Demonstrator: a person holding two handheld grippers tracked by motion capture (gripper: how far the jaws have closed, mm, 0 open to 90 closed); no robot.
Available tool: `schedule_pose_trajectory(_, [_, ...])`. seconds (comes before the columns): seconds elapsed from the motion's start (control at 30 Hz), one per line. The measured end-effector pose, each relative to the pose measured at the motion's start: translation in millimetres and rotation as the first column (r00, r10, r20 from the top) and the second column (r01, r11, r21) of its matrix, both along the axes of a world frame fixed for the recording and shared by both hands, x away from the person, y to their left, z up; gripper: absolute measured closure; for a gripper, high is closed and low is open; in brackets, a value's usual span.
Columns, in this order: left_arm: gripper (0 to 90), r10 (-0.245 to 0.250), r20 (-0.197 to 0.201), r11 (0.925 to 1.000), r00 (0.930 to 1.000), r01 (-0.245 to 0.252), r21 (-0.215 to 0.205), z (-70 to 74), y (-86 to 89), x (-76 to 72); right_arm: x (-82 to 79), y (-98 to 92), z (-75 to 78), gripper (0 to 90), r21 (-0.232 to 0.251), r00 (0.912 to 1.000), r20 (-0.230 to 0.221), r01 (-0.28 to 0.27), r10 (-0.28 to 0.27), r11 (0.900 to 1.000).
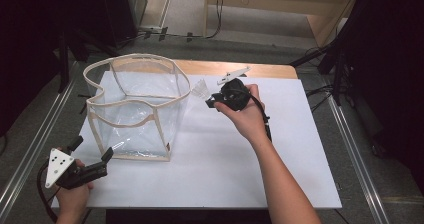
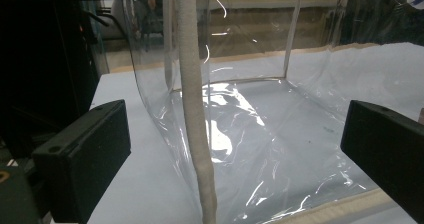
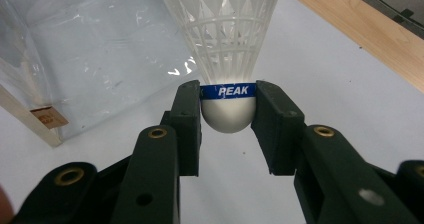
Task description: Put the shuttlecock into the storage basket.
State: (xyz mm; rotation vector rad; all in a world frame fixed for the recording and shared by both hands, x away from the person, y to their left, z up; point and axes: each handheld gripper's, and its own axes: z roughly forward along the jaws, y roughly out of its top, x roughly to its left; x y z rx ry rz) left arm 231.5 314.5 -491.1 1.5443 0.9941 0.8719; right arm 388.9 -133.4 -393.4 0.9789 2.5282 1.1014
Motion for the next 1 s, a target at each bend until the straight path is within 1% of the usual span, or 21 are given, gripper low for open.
schedule_pose_trajectory(0.27, [0.3,-0.001,0.000,1.0000,1.0000,0.001,0.002,0.0,-0.2,0.0,0.1,-3.2,5.7,62.6,0.015,0.9999,0.011,0.011,-0.012,1.000])
schedule_pose_trajectory(0.6, [0.3,-0.001,0.000,1.0000,1.0000,0.001,0.003,0.0,-0.4,0.0,0.2,-7.5,12.9,62.6,0.020,0.9991,0.027,0.034,-0.034,0.999])
schedule_pose_trajectory(0.93, [0.3,-0.001,0.000,1.0000,1.0000,0.001,0.002,-0.2,-0.8,0.0,-0.9,-8.1,22.0,62.6,0.035,0.9978,0.051,0.041,-0.043,0.999])
schedule_pose_trajectory(1.0, [0.3,-0.001,0.000,1.0000,1.0000,0.001,0.003,-0.2,-0.9,0.1,-0.8,-8.4,23.8,62.6,0.038,0.9973,0.062,0.038,-0.040,0.999])
